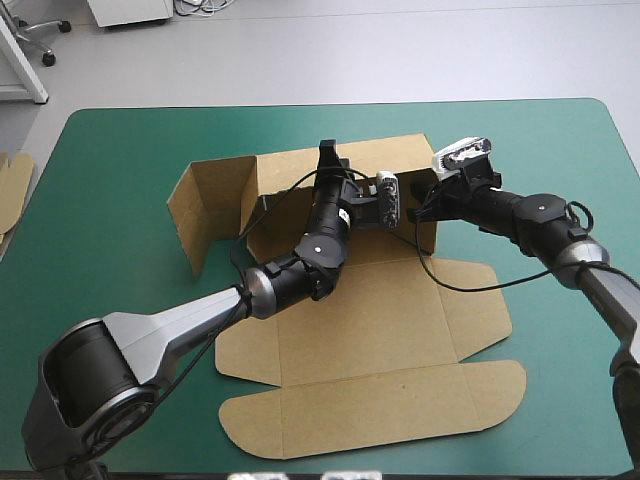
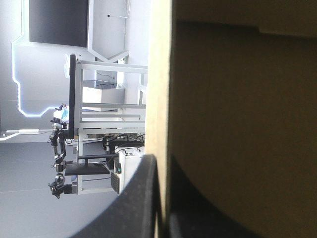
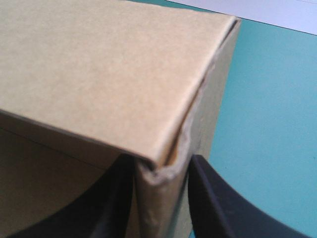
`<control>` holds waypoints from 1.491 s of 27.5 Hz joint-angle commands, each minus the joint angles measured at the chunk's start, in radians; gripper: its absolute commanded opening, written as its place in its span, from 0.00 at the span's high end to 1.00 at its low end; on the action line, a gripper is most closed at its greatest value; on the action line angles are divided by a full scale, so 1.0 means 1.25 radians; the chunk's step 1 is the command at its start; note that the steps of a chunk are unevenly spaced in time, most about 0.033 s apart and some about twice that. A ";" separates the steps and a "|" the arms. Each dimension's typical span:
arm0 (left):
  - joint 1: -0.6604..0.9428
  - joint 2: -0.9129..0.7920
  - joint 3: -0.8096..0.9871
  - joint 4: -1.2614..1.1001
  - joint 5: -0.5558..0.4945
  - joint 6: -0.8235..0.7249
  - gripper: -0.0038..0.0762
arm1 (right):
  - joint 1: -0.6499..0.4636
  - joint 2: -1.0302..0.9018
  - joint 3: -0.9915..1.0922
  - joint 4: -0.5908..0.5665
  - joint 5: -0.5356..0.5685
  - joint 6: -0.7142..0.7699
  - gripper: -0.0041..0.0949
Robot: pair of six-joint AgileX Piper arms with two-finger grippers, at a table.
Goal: Fold the box
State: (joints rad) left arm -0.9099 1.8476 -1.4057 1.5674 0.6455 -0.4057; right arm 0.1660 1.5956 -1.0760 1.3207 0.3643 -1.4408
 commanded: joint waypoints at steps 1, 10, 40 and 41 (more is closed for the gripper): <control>-0.006 -0.032 -0.017 0.010 -0.042 -0.025 0.97 | 0.010 -0.024 -0.026 0.024 0.065 0.001 0.71; -0.020 -0.048 -0.017 0.070 -0.043 -0.087 0.92 | 0.010 -0.024 -0.026 0.028 0.083 -0.011 0.99; 0.029 -0.408 0.013 -0.029 -0.015 -0.006 0.74 | 0.007 -0.024 -0.094 -0.530 0.038 0.671 0.99; 0.056 -0.409 0.003 -0.033 -0.016 -0.007 0.74 | 0.007 -0.024 -0.108 -0.560 0.049 0.701 0.99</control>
State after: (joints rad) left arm -0.9051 1.3855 -1.3512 1.4779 0.6155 -0.4050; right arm 0.1775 1.5951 -1.1620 0.7344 0.3818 -0.6714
